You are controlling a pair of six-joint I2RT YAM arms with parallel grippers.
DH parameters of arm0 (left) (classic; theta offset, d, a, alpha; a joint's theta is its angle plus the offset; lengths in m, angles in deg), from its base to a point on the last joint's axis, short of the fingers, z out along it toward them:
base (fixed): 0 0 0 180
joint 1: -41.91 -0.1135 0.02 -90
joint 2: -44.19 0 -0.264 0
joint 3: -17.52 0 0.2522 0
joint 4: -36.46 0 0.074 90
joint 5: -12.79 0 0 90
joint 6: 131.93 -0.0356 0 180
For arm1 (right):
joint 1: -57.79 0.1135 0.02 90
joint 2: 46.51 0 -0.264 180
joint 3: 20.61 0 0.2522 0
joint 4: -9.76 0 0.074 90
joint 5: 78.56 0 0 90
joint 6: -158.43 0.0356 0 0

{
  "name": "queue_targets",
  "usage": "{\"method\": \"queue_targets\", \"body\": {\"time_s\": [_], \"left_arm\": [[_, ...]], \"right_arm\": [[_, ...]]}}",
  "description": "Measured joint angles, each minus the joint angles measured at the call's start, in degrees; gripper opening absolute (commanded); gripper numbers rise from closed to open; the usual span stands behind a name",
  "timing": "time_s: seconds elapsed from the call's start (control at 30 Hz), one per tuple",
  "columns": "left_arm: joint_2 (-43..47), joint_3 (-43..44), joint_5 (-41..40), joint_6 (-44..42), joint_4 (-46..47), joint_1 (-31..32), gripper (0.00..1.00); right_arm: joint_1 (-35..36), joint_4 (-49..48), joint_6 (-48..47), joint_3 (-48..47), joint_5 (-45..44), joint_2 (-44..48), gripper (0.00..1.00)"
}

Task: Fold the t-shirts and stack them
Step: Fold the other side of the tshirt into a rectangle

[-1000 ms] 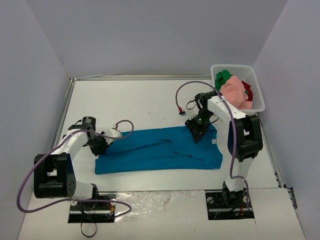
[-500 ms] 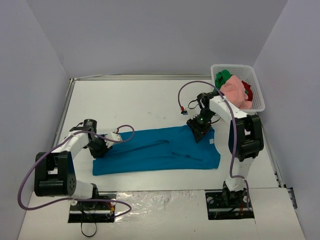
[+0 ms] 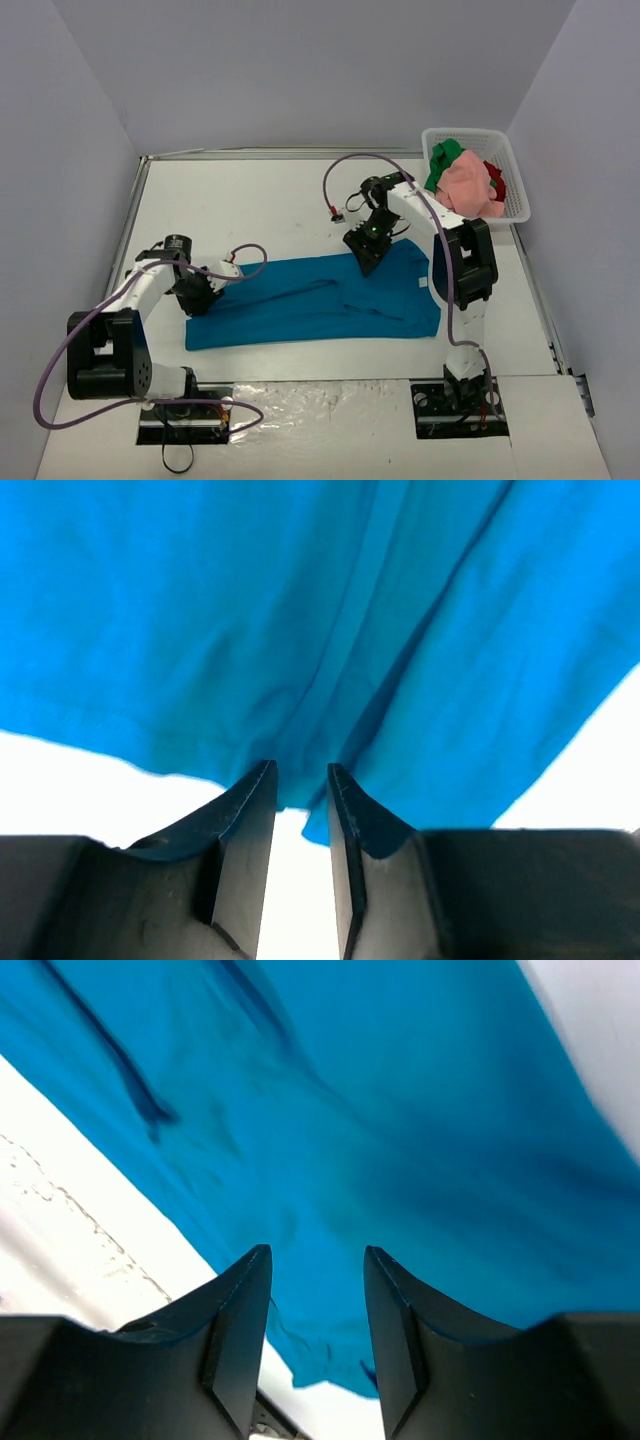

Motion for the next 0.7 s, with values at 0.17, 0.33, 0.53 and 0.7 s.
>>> {"method": "queue_targets", "body": {"time_s": [0.17,0.33,0.53,0.7], "left_arm": [[4.94,4.68,1.38,2.54,-3.76,-0.26,0.28],[8.79,7.19,2.36,5.88,-3.74,-0.33,0.29],[4.52,6.8,2.71,11.74,1.62,-0.33,0.02],[-5.95,7.17,2.8,15.63,6.29,-0.33,0.02]], "right_arm": [[4.74,1.01,-0.04,-8.55,1.6,-5.88,0.34],[4.98,1.31,-0.2,-13.4,2.27,-10.58,0.27],[5.14,1.4,-0.37,-16.48,2.49,-14.75,0.13],[6.29,1.66,-0.22,-18.75,2.71,-16.31,0.09]]}}
